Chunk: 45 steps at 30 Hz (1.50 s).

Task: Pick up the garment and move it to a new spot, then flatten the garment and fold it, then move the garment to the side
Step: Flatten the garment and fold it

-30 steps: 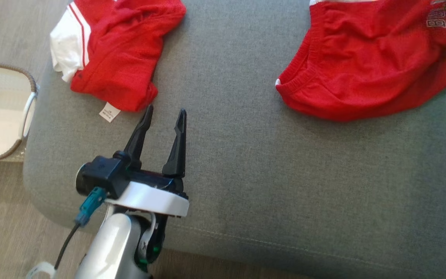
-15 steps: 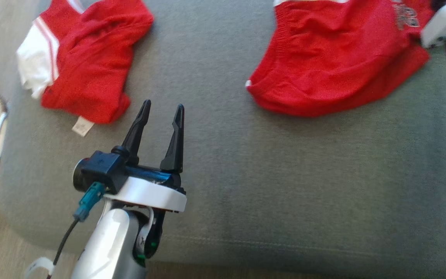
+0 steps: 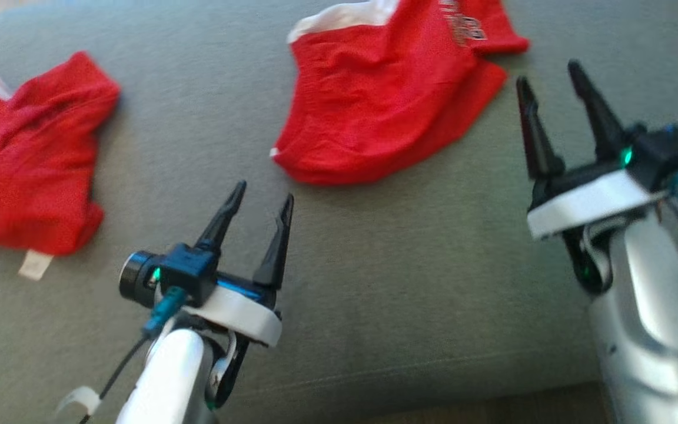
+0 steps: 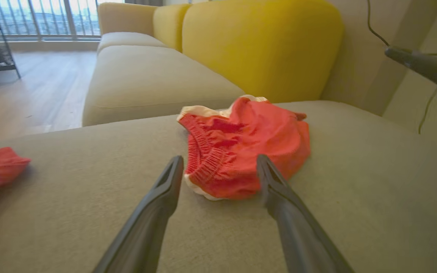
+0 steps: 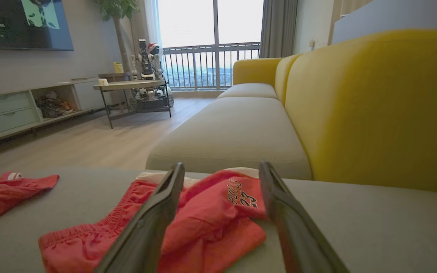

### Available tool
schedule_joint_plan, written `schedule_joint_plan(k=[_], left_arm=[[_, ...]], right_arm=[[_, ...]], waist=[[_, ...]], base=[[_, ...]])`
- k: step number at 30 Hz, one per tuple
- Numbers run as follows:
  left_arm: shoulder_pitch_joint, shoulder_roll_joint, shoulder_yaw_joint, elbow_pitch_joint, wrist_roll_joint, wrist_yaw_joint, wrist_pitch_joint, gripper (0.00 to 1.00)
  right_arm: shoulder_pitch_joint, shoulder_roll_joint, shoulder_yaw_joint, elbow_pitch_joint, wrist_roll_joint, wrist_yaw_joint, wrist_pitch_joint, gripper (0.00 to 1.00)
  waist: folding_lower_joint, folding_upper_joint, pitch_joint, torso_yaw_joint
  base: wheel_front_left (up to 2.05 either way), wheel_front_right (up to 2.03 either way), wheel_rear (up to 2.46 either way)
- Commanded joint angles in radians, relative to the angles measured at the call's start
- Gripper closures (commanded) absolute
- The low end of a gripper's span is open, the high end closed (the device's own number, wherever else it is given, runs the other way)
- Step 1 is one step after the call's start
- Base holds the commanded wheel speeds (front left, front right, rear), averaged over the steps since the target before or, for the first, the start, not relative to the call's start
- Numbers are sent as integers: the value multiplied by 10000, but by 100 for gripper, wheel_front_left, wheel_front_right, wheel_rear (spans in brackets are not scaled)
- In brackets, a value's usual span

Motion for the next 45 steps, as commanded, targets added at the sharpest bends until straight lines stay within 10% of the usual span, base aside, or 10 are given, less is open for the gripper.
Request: schedule_joint_plan(k=[1,26,28,45], left_arm=[[-277,225,186,70,439,-127,-49,0],[-3642,1837,-1113,5587,3553,913,292,0],[-3747,1744,-1256,5855,3505,660,280,100],[-2911,1219,-2120,1727,2267,-130,-46,100]], right_arm=[[315,218,209,-844,-27,-4,-90,0],[1413,404,701,-1902,554,-4,-88,0],[1423,405,726,-1905,578,-4,-89,0],[1745,405,411,-1479,578,-4,-91,0]], waist=[[1,0,-77,-739],[1,0,236,-2359],[1,0,224,-2367],[1,0,-838,-1640]], base=[[0,0,0],[0,0,0],[0,0,0],[0,0,0]])
